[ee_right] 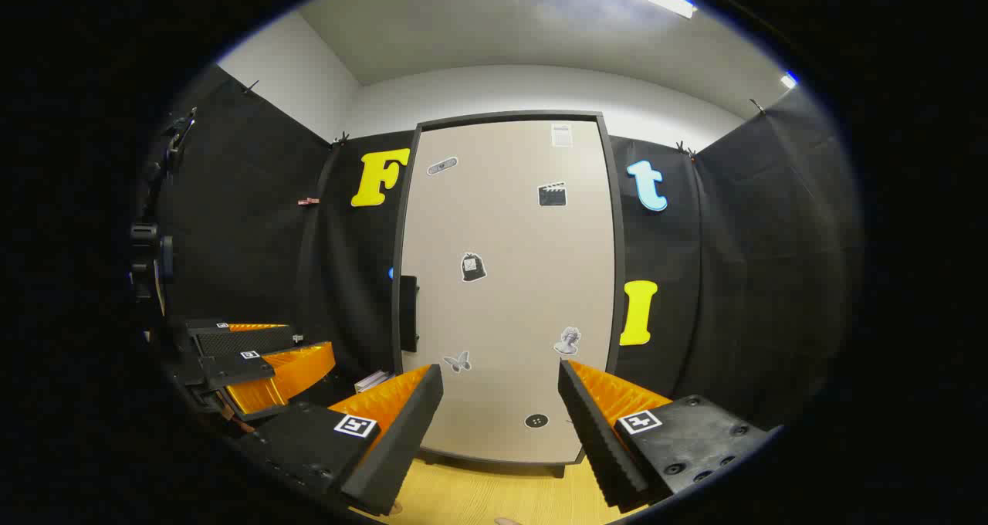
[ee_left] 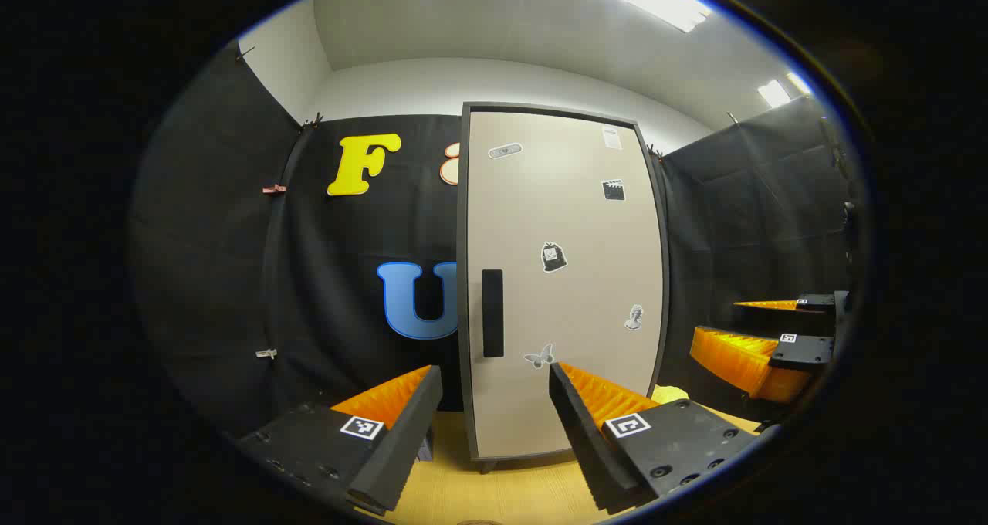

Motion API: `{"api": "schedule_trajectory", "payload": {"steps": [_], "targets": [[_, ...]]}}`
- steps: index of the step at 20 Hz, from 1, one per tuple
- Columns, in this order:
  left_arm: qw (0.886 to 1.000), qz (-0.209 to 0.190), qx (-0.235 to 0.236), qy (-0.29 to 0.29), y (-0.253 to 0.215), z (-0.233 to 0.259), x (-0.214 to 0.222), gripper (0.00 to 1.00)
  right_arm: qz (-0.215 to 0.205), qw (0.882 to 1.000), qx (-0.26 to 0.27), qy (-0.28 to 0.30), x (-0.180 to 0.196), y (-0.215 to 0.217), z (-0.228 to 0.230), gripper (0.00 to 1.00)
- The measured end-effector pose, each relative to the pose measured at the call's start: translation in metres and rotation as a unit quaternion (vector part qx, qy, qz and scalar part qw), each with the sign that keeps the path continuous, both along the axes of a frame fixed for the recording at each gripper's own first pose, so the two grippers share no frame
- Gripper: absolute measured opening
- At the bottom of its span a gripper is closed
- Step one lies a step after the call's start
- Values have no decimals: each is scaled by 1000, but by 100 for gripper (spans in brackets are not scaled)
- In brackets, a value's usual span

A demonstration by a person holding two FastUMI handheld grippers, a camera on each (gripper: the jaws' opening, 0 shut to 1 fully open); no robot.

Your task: Open the cabinet door with the right hand, grasp the bottle in the cabinet with the left hand and place it on the coaster, then close the cabinet door with the right hand.

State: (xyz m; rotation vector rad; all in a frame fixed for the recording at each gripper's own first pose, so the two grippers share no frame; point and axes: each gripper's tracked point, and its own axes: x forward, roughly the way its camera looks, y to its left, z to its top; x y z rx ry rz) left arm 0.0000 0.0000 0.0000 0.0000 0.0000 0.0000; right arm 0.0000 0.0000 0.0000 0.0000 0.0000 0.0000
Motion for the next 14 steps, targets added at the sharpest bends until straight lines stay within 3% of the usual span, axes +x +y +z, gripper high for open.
{"api": "schedule_trajectory", "payload": {"steps": [14], "targets": [[1000, 17, -17, 14, -5, -9, 3, 89, 17, 999, 0, 32, 5, -8, -11, 97]]}}
